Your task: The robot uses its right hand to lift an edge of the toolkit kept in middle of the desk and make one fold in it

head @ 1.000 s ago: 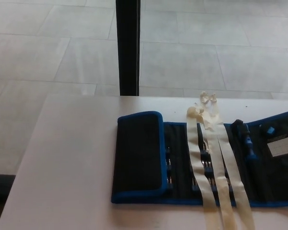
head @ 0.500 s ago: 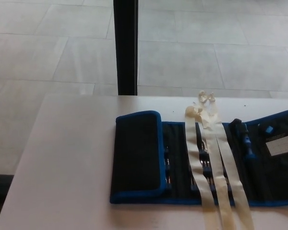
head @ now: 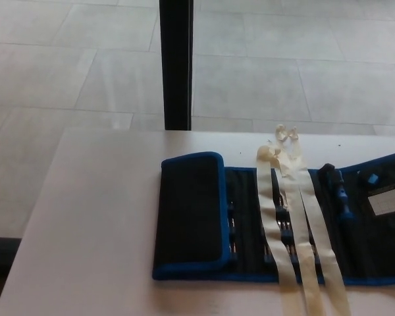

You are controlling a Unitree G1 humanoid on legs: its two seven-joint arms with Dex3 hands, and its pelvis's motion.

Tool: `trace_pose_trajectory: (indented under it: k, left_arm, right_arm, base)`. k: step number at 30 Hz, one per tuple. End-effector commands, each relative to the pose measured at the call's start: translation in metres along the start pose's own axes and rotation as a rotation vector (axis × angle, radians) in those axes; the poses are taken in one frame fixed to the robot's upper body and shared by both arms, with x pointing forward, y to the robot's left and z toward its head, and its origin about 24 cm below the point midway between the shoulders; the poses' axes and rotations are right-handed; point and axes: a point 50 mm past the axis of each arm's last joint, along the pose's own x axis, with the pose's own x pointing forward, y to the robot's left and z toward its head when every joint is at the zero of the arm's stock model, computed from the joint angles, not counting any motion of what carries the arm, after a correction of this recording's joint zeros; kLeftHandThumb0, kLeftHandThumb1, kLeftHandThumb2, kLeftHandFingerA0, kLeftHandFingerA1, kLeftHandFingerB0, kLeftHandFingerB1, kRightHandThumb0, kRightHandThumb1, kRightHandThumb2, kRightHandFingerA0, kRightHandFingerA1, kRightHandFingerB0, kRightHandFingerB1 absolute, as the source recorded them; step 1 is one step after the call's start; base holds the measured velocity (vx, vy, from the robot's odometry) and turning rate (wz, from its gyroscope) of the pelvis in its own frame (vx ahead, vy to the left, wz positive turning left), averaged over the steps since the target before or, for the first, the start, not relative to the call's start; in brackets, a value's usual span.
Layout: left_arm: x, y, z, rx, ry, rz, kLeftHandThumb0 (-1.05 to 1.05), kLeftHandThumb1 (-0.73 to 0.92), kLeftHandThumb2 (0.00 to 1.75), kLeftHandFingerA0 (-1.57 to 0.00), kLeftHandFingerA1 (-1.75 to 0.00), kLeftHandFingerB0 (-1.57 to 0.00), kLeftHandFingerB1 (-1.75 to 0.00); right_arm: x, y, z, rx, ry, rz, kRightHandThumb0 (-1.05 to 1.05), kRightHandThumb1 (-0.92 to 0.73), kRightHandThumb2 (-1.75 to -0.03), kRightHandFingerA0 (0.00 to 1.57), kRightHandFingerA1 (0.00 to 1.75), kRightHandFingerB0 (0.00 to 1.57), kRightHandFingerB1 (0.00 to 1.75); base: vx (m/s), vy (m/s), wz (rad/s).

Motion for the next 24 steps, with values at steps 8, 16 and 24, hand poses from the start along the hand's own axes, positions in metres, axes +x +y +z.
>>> trace_pose_trajectory:
  k: [8, 16, 24]
  left_arm:
    - [-0.001, 0.008, -0.004, -0.026, 0.017, 0.017, -0.75, 0.89, 0.66, -0.52, -0.68, -0.41, -0.51]
    - [-0.001, 0.009, -0.005, -0.009, 0.022, 0.015, -0.74, 0.90, 0.67, -0.48, -0.66, -0.37, -0.50]
    - [-0.001, 0.011, -0.007, -0.013, 0.022, 0.016, -0.75, 0.90, 0.66, -0.51, -0.66, -0.39, -0.51]
  right_arm:
    - [-0.051, 0.044, -0.056, -0.325, 0.237, 0.352, -0.51, -0.58, -1.02, 0.57, 0.64, 0.27, 0.50]
    - [-0.050, 0.012, -0.087, -0.519, 0.356, 0.305, -0.49, -0.59, -1.02, 0.56, 0.65, 0.28, 0.51]
    - [-0.051, 0.001, -0.095, -0.581, 0.410, 0.323, -0.63, -0.76, -0.63, 0.59, 0.47, 0.45, 0.39]
  base:
    - [0.00, 0.000, 0.00]
    - [0.00, 0.000, 0.00]
    - [0.00, 0.000, 0.00]
